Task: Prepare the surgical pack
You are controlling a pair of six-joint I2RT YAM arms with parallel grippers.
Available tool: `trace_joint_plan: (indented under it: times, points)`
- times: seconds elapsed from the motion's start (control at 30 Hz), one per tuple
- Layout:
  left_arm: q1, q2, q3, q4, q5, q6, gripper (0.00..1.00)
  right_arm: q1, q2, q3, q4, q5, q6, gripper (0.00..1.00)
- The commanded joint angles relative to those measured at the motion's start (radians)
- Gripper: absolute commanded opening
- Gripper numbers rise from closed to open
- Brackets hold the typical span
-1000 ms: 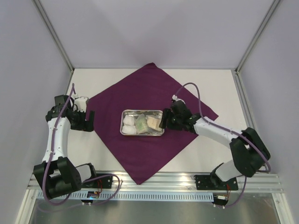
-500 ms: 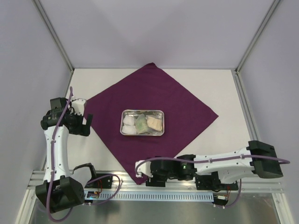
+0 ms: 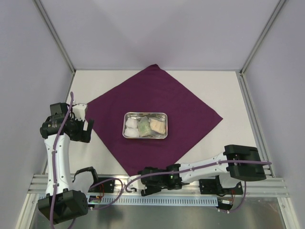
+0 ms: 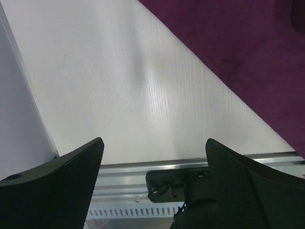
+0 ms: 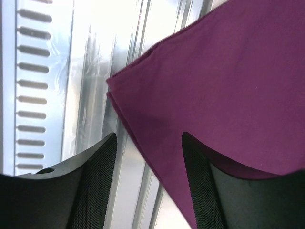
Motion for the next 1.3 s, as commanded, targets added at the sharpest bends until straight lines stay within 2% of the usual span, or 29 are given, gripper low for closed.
trace_joint_plan:
  times: [0.0, 0.17, 0.27, 0.33, 0.4, 0.53, 0.7, 0.77, 0.83, 1.0, 1.13, 1.23, 1.27]
  points:
    - [0.005, -0.032, 0.016, -0.016, -0.003, -0.004, 0.96, 0.005, 0.044, 0.037, 0.092, 0.026, -0.046, 0.59]
    - [0.005, -0.029, 0.015, -0.012, -0.009, -0.004, 0.96, 0.004, 0.113, 0.069, 0.12, 0.046, -0.062, 0.52]
    - [0.005, -0.025, 0.016, -0.008, -0.011, -0.004, 0.97, 0.002, 0.152, 0.088, 0.135, 0.054, -0.069, 0.41]
    - [0.006, -0.024, 0.018, -0.006, -0.009, -0.003, 0.96, 0.001, 0.163, 0.103, 0.137, 0.071, -0.069, 0.31]
    - [0.006, -0.022, 0.016, -0.006, -0.004, -0.001, 0.96, 0.001, 0.143, 0.109, 0.135, 0.076, -0.062, 0.26]
    - [0.006, -0.022, 0.009, -0.005, -0.006, 0.005, 0.96, -0.001, 0.094, 0.114, 0.126, 0.046, -0.074, 0.27]
    - [0.006, -0.019, -0.002, 0.006, -0.008, 0.005, 0.96, -0.009, 0.058, 0.113, 0.097, 0.036, -0.074, 0.19]
    - [0.006, -0.021, -0.005, 0.009, -0.012, 0.006, 0.96, -0.019, 0.035, 0.109, 0.092, 0.026, -0.065, 0.21]
    - [0.005, -0.019, -0.008, 0.012, -0.011, 0.008, 0.96, -0.035, 0.023, 0.108, 0.092, 0.01, -0.062, 0.26]
    - [0.005, -0.015, -0.014, 0.02, -0.017, 0.008, 0.96, -0.065, 0.018, 0.102, 0.104, -0.019, -0.062, 0.27]
    - [0.005, -0.012, -0.02, 0.027, -0.021, 0.008, 0.97, -0.078, 0.04, 0.106, 0.104, -0.033, -0.065, 0.15]
    - [0.005, -0.009, -0.027, 0.03, -0.023, 0.009, 0.97, -0.091, 0.066, 0.109, 0.091, -0.053, -0.054, 0.11]
    - [0.006, -0.01, -0.03, 0.03, -0.023, 0.011, 0.97, -0.093, 0.064, 0.106, 0.092, -0.07, -0.048, 0.05]
